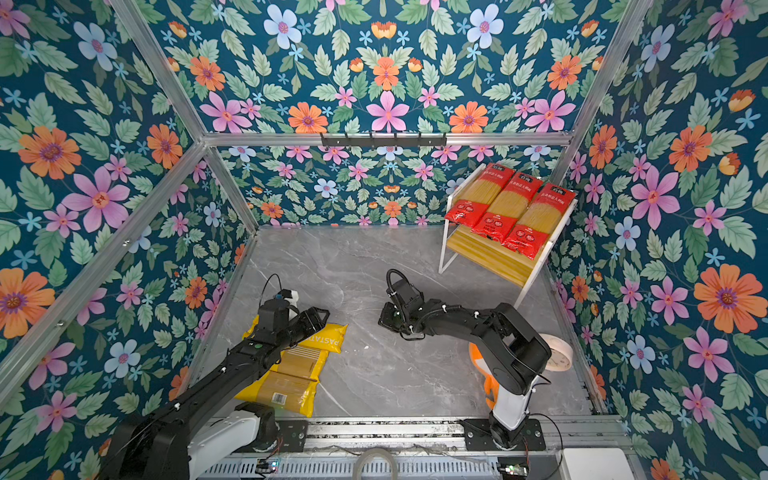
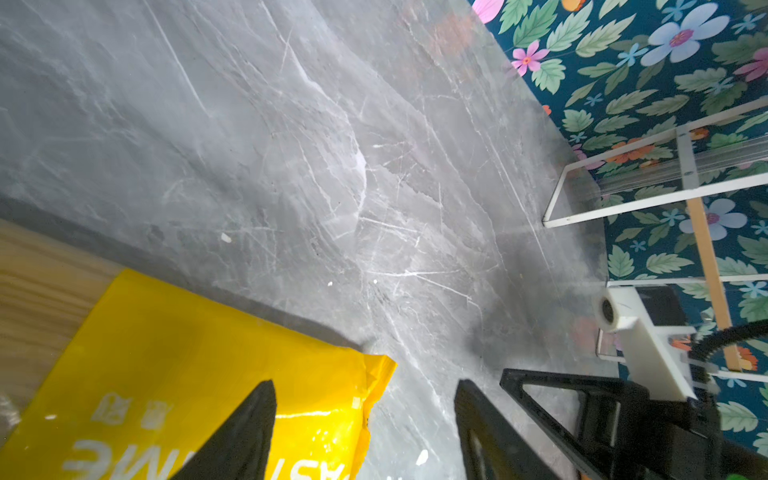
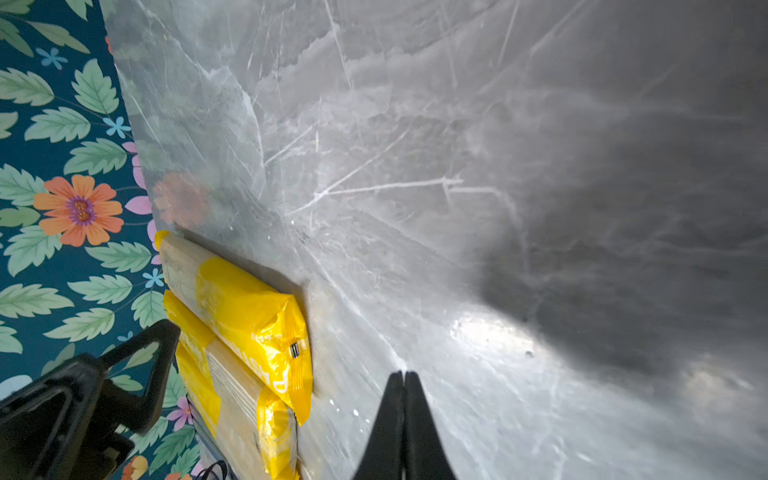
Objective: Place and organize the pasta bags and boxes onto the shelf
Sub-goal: 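Lower both grippers onto the top yellow pasta bag and close them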
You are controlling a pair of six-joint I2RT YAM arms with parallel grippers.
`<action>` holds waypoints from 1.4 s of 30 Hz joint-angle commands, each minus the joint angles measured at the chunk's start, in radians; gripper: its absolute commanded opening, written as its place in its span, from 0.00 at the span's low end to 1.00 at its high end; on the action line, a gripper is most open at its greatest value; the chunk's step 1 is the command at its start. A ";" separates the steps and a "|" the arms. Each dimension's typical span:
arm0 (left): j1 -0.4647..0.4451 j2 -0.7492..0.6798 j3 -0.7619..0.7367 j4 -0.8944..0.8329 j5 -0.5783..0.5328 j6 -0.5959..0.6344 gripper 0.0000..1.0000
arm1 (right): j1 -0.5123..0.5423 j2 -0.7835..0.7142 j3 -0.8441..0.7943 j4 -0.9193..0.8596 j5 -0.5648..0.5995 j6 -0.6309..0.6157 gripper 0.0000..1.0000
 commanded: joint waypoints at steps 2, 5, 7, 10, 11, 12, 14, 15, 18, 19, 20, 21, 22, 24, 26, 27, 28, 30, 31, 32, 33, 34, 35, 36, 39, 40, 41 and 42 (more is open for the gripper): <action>-0.013 0.020 0.000 0.036 -0.010 0.002 0.71 | 0.046 0.059 0.079 0.000 -0.022 0.011 0.22; -0.018 0.020 -0.003 0.030 -0.022 0.002 0.71 | 0.077 0.132 0.171 -0.013 -0.039 0.012 0.37; -0.019 0.018 -0.003 0.023 -0.027 0.006 0.71 | 0.091 0.177 0.224 -0.007 -0.056 0.015 0.39; -0.021 0.010 -0.007 0.014 -0.033 0.007 0.71 | 0.101 0.239 0.296 -0.012 -0.079 0.016 0.39; -0.021 0.009 -0.010 0.013 -0.035 0.007 0.71 | 0.102 0.259 0.319 -0.016 -0.089 0.016 0.39; -0.020 0.006 -0.011 0.013 -0.035 0.007 0.71 | 0.103 0.274 0.331 -0.017 -0.098 0.017 0.39; -0.023 0.000 -0.012 0.010 -0.040 0.007 0.71 | 0.105 0.303 0.355 -0.013 -0.113 0.022 0.37; -0.023 0.000 -0.013 0.009 -0.042 0.009 0.70 | 0.105 0.311 0.362 -0.009 -0.120 0.025 0.35; -0.022 0.000 -0.011 0.007 -0.046 0.011 0.71 | 0.111 0.345 0.387 -0.007 -0.140 0.032 0.30; -0.023 0.002 -0.011 0.009 -0.046 0.010 0.71 | 0.112 0.355 0.393 -0.012 -0.147 0.035 0.27; -0.023 0.003 -0.009 0.009 -0.045 0.009 0.71 | 0.115 0.363 0.395 -0.012 -0.150 0.039 0.25; -0.024 0.004 -0.008 0.009 -0.045 0.009 0.71 | 0.117 0.366 0.394 -0.008 -0.153 0.044 0.24; -0.024 0.006 -0.006 0.010 -0.045 0.009 0.71 | 0.120 0.371 0.393 -0.002 -0.156 0.050 0.21; -0.024 0.008 -0.007 0.012 -0.046 0.009 0.71 | 0.121 0.377 0.387 0.005 -0.159 0.060 0.16; -0.026 0.011 -0.004 0.012 -0.045 0.009 0.71 | 0.121 0.372 0.379 0.004 -0.147 0.066 0.10; -0.025 0.013 -0.003 0.012 -0.043 0.009 0.71 | 0.121 0.367 0.374 0.001 -0.139 0.066 0.07; -0.025 0.013 -0.003 0.010 -0.043 0.009 0.71 | 0.119 0.359 0.365 0.001 -0.130 0.066 0.04; -0.027 0.011 -0.001 0.008 -0.043 0.008 0.71 | 0.113 0.338 0.347 0.007 -0.119 0.065 0.00; -0.026 0.011 -0.001 0.008 -0.043 0.008 0.71 | 0.109 0.325 0.335 0.010 -0.112 0.066 0.00; -0.026 0.008 0.001 0.007 -0.043 0.006 0.71 | 0.101 0.312 0.322 0.013 -0.105 0.067 0.00; -0.027 0.007 0.002 0.005 -0.045 0.006 0.71 | 0.095 0.299 0.306 0.017 -0.101 0.066 0.00; -0.027 0.007 0.005 0.004 -0.044 0.005 0.71 | 0.088 0.280 0.288 0.021 -0.096 0.067 0.00; -0.028 0.008 0.007 0.005 -0.043 0.004 0.71 | 0.080 0.264 0.272 0.024 -0.092 0.066 0.00; -0.030 0.008 0.013 0.006 -0.041 0.004 0.71 | 0.070 0.243 0.248 0.028 -0.087 0.068 0.00; -0.043 0.010 0.030 0.007 -0.034 0.004 0.71 | 0.028 0.167 0.154 0.038 -0.074 0.065 0.00; -0.047 0.011 0.035 0.009 -0.033 0.005 0.71 | 0.009 0.134 0.109 0.041 -0.068 0.065 0.00; -0.054 0.012 0.040 0.011 -0.033 0.005 0.71 | -0.009 0.101 0.067 0.041 -0.062 0.065 0.00; -0.061 0.014 0.045 0.017 -0.031 0.004 0.71 | -0.031 0.062 0.019 0.039 -0.052 0.064 0.00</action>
